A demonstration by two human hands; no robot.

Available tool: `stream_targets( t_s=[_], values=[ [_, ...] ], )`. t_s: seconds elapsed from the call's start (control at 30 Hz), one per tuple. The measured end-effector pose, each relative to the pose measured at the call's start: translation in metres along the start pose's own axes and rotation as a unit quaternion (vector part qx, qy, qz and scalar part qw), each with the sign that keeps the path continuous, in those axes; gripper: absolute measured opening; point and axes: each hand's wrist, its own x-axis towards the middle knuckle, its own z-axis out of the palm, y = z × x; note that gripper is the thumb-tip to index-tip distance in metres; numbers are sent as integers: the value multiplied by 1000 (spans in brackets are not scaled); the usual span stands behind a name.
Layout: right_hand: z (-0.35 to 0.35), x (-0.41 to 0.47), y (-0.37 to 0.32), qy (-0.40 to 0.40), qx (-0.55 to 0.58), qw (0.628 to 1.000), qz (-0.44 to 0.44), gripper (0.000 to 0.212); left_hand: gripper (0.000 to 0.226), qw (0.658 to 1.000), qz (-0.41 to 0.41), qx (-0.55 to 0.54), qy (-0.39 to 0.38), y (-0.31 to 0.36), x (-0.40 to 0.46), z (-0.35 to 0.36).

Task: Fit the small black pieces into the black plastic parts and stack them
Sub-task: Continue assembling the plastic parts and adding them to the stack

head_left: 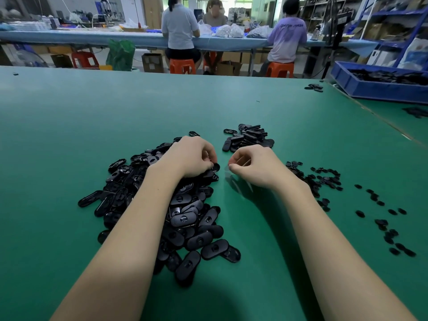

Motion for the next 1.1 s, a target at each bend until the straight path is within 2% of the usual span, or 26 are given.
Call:
stream_targets(
  t_s=[0.1,0.23,0.4,0.63,0.73,0.87,1.1],
  values=[
    [1,1,0,8,11,1000,-6,4,18,999,24,-28,26,4,1,-2],
    [3,2,0,32,34,999,-23,14,20,995,51,-73,49,13,-2,-5],
    [-3,1,5,52,35,998,-20,19,18,995,53,-81,15,17,-2,-2],
    [-20,-6,16,57,126,990,-19,14,18,994,76,-77,-4,22,2,8],
    [-25,-7,21,41,126,991,4,14,18,994,86,-70,8,24,3,12],
    [-36,-7,32,69,68,993,62,12,20,994,95,-35,42,24,6,17],
    [-55,-13,48,101,-28,979,173,23,22,993,111,-20,37,25,7,24]
  ],
)
